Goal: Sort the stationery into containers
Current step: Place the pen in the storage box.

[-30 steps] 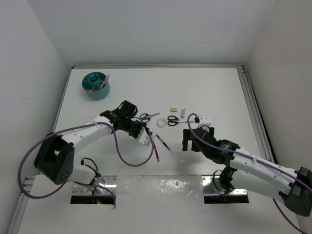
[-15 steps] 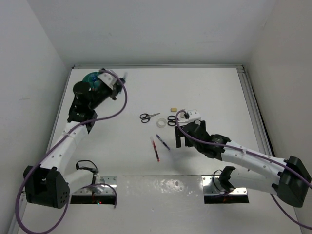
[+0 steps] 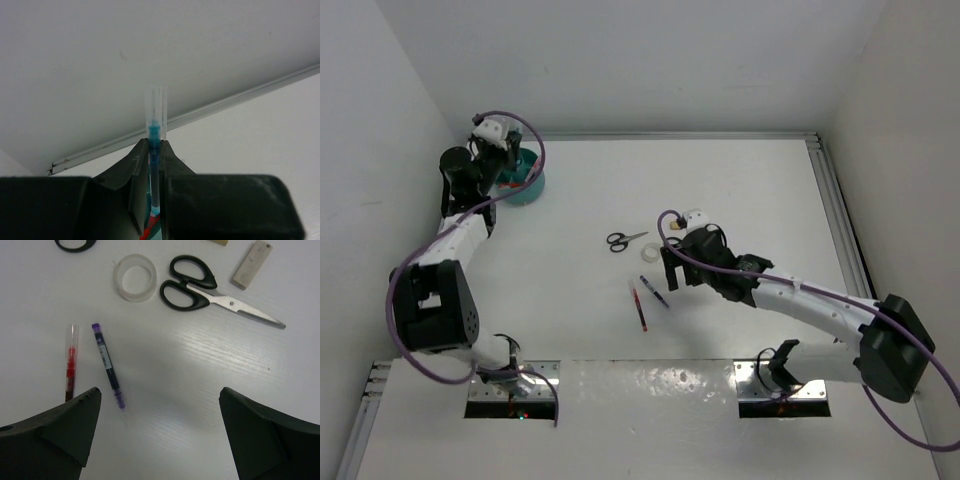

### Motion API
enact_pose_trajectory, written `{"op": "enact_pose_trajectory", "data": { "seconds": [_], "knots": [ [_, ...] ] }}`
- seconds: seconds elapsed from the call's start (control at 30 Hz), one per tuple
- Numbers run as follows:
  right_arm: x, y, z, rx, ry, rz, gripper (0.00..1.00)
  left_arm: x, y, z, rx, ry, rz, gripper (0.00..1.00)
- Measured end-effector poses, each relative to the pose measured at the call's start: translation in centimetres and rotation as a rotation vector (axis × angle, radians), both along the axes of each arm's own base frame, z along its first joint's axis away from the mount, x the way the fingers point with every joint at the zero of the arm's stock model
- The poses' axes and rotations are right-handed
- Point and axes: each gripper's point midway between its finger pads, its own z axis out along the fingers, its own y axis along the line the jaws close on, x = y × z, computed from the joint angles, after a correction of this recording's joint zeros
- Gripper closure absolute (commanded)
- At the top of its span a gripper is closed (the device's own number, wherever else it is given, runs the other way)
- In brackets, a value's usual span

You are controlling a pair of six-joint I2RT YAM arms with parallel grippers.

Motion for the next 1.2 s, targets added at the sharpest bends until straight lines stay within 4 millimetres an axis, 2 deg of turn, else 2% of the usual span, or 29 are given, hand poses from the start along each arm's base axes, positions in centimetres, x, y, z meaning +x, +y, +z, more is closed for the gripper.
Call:
{"op": "enact_pose_trajectory", "data": {
  "seconds": [0.13, 0.23, 0.53, 0.83, 0.9, 0.93, 0.97, 1.03, 1.2],
  "knots": [
    [1.6, 0.4, 0.7, 0.001, 0.002, 0.0, 0.01, 2.3, 1.4, -4.5, 0.044, 0.072, -0.006, 1.0],
    [2.6, 0.6, 1.1, 0.004, 0.005, -0.007, 0.01, 3.4, 1.9, -6.7, 0.073, 0.099, -0.017, 1.0],
    [4.3, 0.8, 0.3, -0.026, 0.058, -0.019, 0.01, 5.0, 2.0, -9.8, 0.099, 0.111, -0.06, 1.0],
    [5.8, 0.6, 1.0, -0.031, 0.065, -0.022, 0.01, 5.4, 2.7, -12.3, 0.102, 0.137, -0.049, 1.0],
    [5.8, 0.5, 0.9, -0.035, 0.071, -0.025, 0.01, 5.5, 2.7, -12.8, 0.103, 0.143, -0.049, 0.94],
    [5.8, 0.4, 0.7, -0.038, 0.076, -0.025, 0.01, 5.6, 2.7, -13.0, 0.105, 0.147, -0.049, 0.89],
    [5.7, 0.4, 0.6, -0.041, 0.08, -0.026, 0.01, 5.6, 2.8, -13.3, 0.108, 0.149, -0.048, 0.8],
    [5.7, 0.3, 0.4, -0.046, 0.087, -0.025, 0.01, 5.6, 2.9, -13.7, 0.111, 0.156, -0.044, 0.71],
    [5.6, 0.3, 0.3, -0.048, 0.094, -0.024, 0.01, 5.7, 2.9, -14.1, 0.112, 0.162, -0.041, 0.61]
  ]
}}
